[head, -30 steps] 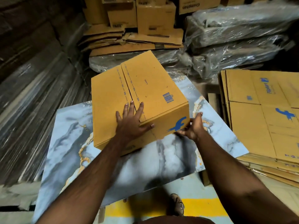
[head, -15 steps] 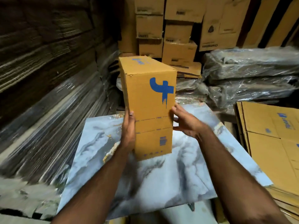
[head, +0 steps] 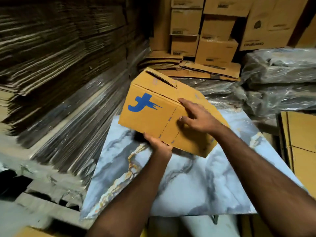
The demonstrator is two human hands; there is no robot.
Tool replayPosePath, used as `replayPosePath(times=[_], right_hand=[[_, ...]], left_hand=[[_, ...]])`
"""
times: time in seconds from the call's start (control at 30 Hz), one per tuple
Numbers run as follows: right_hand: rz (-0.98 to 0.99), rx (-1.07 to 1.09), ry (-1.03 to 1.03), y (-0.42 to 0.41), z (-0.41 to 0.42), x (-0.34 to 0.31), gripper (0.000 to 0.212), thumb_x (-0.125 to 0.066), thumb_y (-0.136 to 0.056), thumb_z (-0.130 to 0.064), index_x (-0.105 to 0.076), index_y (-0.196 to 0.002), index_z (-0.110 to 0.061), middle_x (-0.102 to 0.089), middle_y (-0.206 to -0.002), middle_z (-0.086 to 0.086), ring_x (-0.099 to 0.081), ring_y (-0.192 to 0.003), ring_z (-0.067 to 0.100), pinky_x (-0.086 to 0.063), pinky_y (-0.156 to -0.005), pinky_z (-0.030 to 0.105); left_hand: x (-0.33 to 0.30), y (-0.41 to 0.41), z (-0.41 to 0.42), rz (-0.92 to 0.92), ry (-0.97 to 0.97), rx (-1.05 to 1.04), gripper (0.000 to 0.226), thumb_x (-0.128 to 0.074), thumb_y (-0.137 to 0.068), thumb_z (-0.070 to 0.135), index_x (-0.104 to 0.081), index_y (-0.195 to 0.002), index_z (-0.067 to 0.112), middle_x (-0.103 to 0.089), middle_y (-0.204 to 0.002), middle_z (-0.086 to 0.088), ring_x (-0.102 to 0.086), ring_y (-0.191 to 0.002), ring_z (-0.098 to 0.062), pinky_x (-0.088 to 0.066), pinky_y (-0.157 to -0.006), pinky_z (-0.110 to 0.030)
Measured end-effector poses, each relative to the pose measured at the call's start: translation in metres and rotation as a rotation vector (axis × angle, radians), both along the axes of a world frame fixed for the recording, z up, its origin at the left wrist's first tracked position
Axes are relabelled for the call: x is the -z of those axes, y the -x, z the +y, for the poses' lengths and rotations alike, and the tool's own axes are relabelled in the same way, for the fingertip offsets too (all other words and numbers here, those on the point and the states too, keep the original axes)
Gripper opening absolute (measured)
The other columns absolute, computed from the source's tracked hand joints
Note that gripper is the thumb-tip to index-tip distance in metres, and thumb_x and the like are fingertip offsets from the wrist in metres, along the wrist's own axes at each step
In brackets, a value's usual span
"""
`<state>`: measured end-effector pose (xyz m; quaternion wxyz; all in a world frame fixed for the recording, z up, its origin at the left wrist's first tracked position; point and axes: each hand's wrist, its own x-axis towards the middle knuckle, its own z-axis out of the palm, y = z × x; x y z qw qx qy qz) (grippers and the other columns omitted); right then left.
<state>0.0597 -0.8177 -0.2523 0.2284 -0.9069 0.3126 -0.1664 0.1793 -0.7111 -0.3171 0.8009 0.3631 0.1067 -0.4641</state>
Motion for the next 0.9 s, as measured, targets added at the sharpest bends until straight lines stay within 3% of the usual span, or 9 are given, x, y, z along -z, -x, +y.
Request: replayPosePath(times=[0.1,0.23,0.33,0.43,0.5,0.57,0.67,0.8,0.9], right_hand=[[0.122,0.038,0.083,0.007,0.004,0.013,0.065,-0.047,-0.089,-0.057,-0.033,-0.149,-0.037,-0.043,-0.152,-0.003,-0.036,-0.139,0.023,-0.026,-0.11,0.048],[0.19,0.104,0.155,0.014,0.006,0.03,0.043,-0.052,-0.094,-0.054,-0.049,-0.132,-0.035,-0.055,-0.138,-0.009,-0.043,-0.128,0.022,-0.028,-0.098,0.045],[0.122,0.139,0.037,0.018,-0.001,0.041,0.031,-0.049,-0.094,-0.056,-0.059,-0.113,-0.034,-0.062,-0.121,-0.011,-0.047,-0.117,0.021,-0.031,-0.092,0.044],[-0.032,0.131,-0.139,0.023,-0.005,0.055,0.032,-0.046,-0.088,-0.06,-0.064,-0.096,-0.035,-0.066,-0.094,-0.015,-0.058,-0.1,0.021,-0.046,-0.091,0.047],[-0.125,0.103,-0.213,0.027,-0.005,0.072,0.022,-0.052,-0.094,-0.046,-0.068,-0.093,-0.03,-0.067,-0.084,-0.014,-0.062,-0.085,0.014,-0.051,-0.081,0.04],[-0.161,0.102,-0.341,0.031,-0.004,0.09,0.014,-0.057,-0.099,-0.026,-0.07,-0.094,-0.024,-0.065,-0.08,-0.014,-0.058,-0.073,0.003,-0.045,-0.071,0.029],[-0.208,0.15,-0.511,0.033,-0.002,0.105,0.02,-0.054,-0.101,-0.015,-0.072,-0.094,-0.023,-0.063,-0.072,-0.004,-0.052,-0.062,0.008,-0.04,-0.061,0.025],[-0.232,0.226,-0.53,0.021,-0.007,0.098,0.026,-0.053,-0.1,-0.016,-0.072,-0.085,-0.024,-0.071,-0.091,-0.003,-0.058,-0.076,0.006,-0.042,-0.072,0.026],[-0.303,0.282,-0.55,0.015,-0.009,0.094,0.03,-0.05,-0.099,-0.006,-0.07,-0.082,-0.019,-0.072,-0.095,0.007,-0.061,-0.081,0.012,-0.045,-0.081,0.029]], left_hand=[[0.03,0.01,0.01,0.166,-0.184,0.239,0.07,-0.022,-0.096,0.061,-0.043,-0.144,0.014,-0.038,-0.154,-0.013,-0.035,-0.142,-0.033,-0.027,-0.116,-0.051],[0.054,0.038,0.021,0.257,-0.214,0.36,0.078,-0.009,-0.102,0.054,-0.021,-0.151,-0.006,-0.019,-0.16,-0.022,-0.022,-0.148,-0.034,-0.02,-0.119,-0.047],[0.071,0.046,0.021,0.277,-0.256,0.357,0.078,-0.009,-0.102,0.054,-0.02,-0.151,-0.005,-0.021,-0.16,-0.022,-0.024,-0.147,-0.035,-0.022,-0.117,-0.048],[0.084,0.048,0.024,0.267,-0.313,0.387,0.075,-0.009,-0.102,0.053,-0.023,-0.151,-0.002,-0.027,-0.157,-0.023,-0.031,-0.144,-0.036,-0.026,-0.116,-0.048],[0.089,0.046,0.026,0.199,-0.364,0.461,0.074,-0.007,-0.102,0.052,-0.031,-0.148,-0.002,-0.033,-0.154,-0.024,-0.034,-0.142,-0.035,-0.026,-0.116,-0.047],[0.085,0.04,0.026,0.103,-0.393,0.542,0.074,-0.007,-0.102,0.051,-0.035,-0.145,-0.002,-0.038,-0.151,-0.024,-0.036,-0.141,-0.035,-0.026,-0.116,-0.046],[0.075,0.023,0.022,0.028,-0.408,0.645,0.067,-0.013,-0.103,0.044,-0.034,-0.143,-0.005,-0.042,-0.148,-0.025,-0.039,-0.139,-0.037,-0.028,-0.115,-0.046],[0.06,-0.004,0.03,-0.208,-0.463,1.009,0.048,-0.027,-0.104,0.042,-0.046,-0.126,0.004,-0.047,-0.144,-0.021,-0.046,-0.132,-0.037,-0.036,-0.107,-0.045],[0.04,-0.028,0.032,-0.447,-0.45,1.345,0.038,-0.03,-0.105,0.043,-0.049,-0.117,0.013,-0.054,-0.134,-0.015,-0.058,-0.113,-0.031,-0.045,-0.093,-0.039]])
